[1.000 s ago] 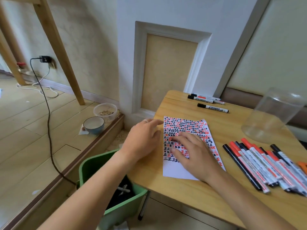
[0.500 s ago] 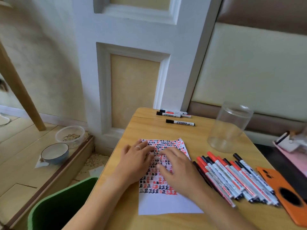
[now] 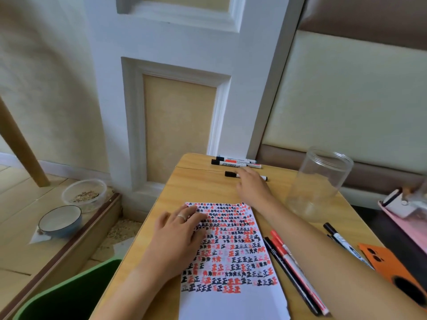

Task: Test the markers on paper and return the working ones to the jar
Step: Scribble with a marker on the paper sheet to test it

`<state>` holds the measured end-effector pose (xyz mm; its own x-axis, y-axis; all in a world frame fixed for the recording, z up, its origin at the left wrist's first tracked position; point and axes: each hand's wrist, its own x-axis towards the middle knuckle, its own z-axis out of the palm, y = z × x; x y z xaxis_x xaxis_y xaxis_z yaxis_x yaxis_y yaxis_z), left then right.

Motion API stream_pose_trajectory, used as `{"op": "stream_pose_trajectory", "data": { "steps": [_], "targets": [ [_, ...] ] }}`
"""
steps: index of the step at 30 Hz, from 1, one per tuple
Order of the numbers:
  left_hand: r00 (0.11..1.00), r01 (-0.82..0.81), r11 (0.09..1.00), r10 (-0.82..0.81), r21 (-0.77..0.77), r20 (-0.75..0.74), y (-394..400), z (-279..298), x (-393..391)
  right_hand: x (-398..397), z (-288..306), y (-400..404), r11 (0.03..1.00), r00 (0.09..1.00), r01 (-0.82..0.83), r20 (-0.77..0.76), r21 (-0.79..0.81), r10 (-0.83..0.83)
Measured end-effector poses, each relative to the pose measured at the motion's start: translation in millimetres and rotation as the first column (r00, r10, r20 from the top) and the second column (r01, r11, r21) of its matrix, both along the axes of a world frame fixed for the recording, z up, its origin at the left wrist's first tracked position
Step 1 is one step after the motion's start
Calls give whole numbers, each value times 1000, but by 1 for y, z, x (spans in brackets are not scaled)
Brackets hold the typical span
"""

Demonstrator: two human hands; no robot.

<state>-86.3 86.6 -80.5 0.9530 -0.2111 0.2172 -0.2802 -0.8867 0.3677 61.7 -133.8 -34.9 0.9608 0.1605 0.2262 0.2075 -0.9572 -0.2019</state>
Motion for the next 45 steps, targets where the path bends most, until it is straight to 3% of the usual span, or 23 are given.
{"op": "stream_pose_trajectory", "data": {
  "steps": [7,13,17,21,26,29,32,36,40,45],
  "targets": [
    [1000,7,1000,-7,-12,-5,0,1,0,40,-13,-9,989,987,136,-73,-60,-140],
    [1000,7,1000,-8,-23,-12,1,2,-1,41,-20,-7,975,979,198,65,-98,-193],
    [1000,9,999,-10,-32,-18,0,2,-1,24,-11,-6,984,984,127,139,-125,-109],
    [1000,9,998,-9,-55,-4,0,4,-2,-12,6,1,994,971,-53,227,-100,75],
    [981,-30,982,66,-188,184,-3,12,-10,-87,22,16,962,920,-262,283,-72,272],
    [962,43,971,24,-237,270,-6,17,-21,-143,22,20,936,892,-349,291,-47,347],
    [951,168,970,-113,-173,287,-12,21,-33,-182,14,18,935,889,-351,297,-46,349],
    [924,362,902,-316,-233,214,-13,26,-52,-214,4,7,943,886,-333,336,-14,318],
    [930,365,891,-340,-271,136,-13,26,-62,-233,0,5,941,880,-339,347,-20,324],
    [927,372,882,-336,-289,170,-22,24,-69,-244,1,6,946,902,-319,288,-59,322]
  ]
}}
